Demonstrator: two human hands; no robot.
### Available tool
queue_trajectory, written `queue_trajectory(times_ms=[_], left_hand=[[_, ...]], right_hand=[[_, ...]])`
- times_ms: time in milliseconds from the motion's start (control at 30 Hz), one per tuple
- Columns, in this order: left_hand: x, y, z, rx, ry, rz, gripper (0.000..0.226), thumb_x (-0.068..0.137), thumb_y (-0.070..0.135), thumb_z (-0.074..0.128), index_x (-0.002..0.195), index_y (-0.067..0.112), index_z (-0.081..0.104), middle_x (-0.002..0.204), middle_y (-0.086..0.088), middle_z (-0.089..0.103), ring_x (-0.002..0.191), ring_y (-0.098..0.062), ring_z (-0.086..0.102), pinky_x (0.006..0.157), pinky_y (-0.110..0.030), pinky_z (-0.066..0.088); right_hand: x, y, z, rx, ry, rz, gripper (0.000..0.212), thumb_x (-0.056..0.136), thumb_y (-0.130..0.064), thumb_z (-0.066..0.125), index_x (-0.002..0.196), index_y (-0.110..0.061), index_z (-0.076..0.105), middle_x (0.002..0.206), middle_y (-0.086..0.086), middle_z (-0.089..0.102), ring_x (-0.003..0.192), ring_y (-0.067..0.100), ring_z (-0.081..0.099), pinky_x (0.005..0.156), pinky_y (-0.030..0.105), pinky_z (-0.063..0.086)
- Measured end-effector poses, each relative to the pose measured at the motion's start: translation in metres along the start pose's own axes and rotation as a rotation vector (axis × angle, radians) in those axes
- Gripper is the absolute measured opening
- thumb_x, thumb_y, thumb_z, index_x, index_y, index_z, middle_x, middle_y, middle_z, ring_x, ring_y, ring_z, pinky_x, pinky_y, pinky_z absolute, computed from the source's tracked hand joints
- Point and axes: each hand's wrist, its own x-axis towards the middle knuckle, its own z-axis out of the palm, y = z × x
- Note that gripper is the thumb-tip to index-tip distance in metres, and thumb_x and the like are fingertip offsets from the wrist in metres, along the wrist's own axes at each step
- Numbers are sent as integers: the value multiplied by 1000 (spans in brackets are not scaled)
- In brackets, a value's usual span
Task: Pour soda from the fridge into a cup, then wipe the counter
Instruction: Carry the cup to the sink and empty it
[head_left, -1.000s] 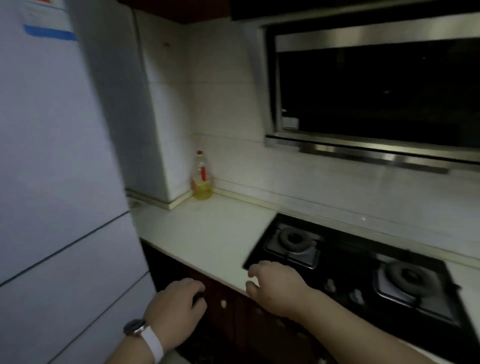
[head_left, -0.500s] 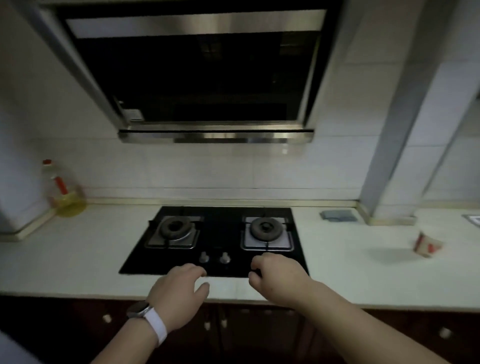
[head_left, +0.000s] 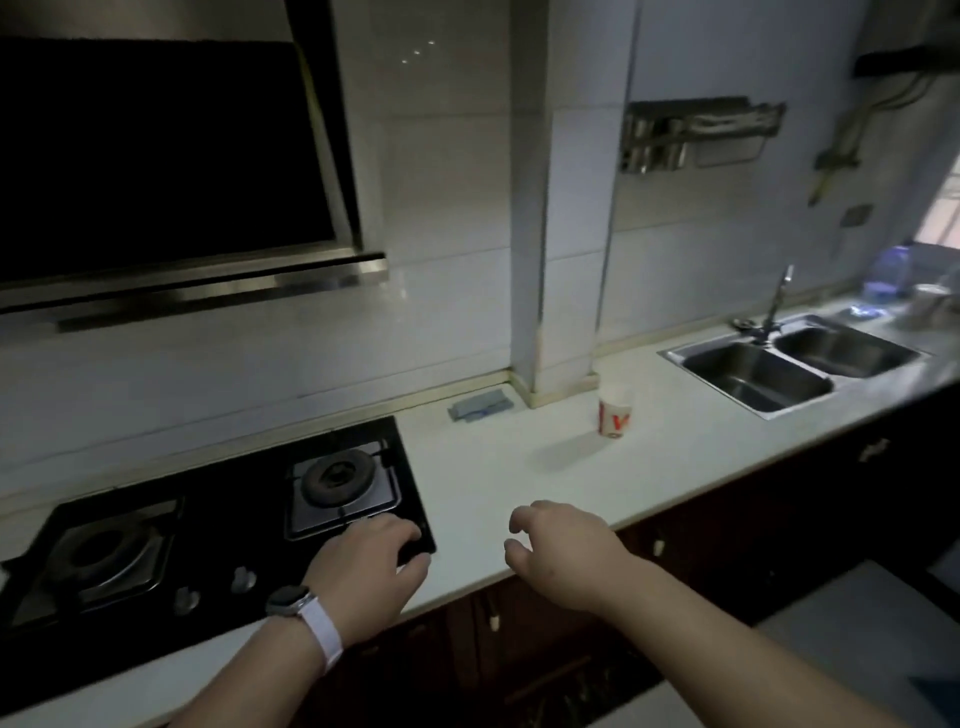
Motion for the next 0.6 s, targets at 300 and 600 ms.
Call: queue_trajectory(times_ms=[300,600], left_hand=[[113,43,57,-10,-153,162,43,95,53,40,129,32,54,134,15,53,123,-10,48,94,-30,43],[259,37,102,-44,-287,227,45,95,51,42,132,29,53,134,8,55,121,-15,51,96,-32,45]], right_hand=[[28,90,-4,-5,0,217,40,94,-46,43,123,-22,57,118,0,61,109,23,58,87,36,49],[124,158,-20,-64,-41,364,39,94,-43,41,124,-25,58,122,-1,60,113,22,57,89,33,47]])
